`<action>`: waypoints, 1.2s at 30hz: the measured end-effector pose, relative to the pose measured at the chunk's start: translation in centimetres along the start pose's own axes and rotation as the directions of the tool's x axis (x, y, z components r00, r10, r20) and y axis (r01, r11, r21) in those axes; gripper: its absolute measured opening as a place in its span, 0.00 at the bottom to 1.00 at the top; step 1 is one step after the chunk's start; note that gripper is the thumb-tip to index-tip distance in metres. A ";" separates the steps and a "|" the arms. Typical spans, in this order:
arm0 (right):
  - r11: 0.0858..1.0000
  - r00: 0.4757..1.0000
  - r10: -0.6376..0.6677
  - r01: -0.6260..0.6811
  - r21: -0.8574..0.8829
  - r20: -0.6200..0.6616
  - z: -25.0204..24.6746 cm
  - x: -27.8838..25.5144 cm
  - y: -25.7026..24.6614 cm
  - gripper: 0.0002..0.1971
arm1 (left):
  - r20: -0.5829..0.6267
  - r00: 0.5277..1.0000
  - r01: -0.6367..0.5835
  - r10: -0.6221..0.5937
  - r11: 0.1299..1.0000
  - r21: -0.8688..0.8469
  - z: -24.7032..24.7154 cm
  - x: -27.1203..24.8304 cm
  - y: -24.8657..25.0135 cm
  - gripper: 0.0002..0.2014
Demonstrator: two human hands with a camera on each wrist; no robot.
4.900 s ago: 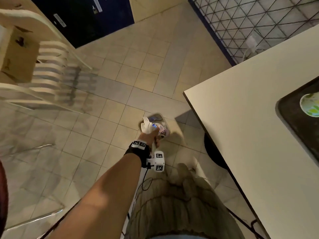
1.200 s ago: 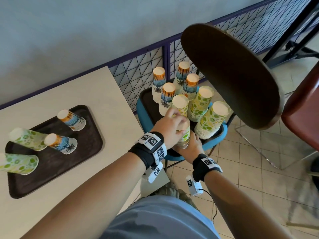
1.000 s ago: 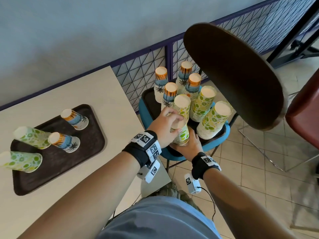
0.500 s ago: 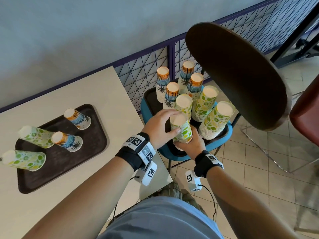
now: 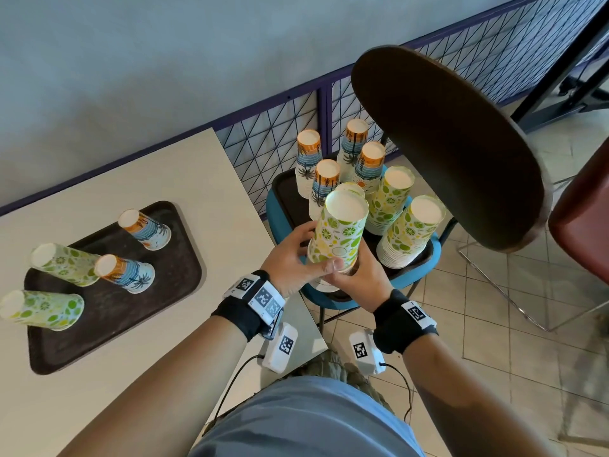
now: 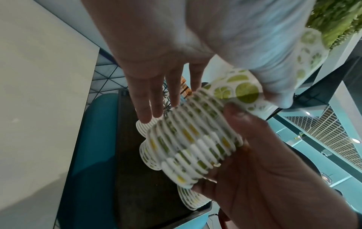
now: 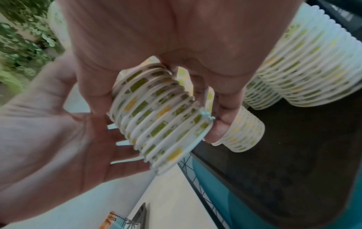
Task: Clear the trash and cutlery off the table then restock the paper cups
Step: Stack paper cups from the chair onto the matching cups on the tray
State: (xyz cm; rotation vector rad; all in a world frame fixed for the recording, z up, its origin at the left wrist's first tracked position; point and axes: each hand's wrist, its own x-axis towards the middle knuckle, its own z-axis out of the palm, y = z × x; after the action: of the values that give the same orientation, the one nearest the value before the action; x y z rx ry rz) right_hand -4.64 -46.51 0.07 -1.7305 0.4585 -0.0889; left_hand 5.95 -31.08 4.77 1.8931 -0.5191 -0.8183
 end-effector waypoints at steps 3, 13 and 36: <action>1.000 1.000 -0.020 0.020 -0.010 0.013 0.4 -0.2 -0.6 0.45 | 0.015 1.000 -0.002 0.003 0.998 -0.064 -0.1 -0.1 0.3 0.46; 0.992 0.991 -0.114 0.117 -0.049 0.067 1.2 -0.4 -2.3 0.41 | 0.025 1.000 0.002 0.002 0.985 -0.174 -1.1 0.4 -0.7 0.47; 0.934 0.761 0.289 -0.356 -0.002 -0.581 -8.1 2.7 6.4 0.60 | -0.067 0.997 -0.055 0.027 0.891 -0.451 -1.2 -0.8 0.1 0.38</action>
State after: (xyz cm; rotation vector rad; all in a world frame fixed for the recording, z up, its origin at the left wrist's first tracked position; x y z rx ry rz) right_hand -6.30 -55.85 -4.77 -1.6897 1.2305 -0.3492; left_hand 6.31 -29.86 5.43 1.4639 -0.2962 -0.7748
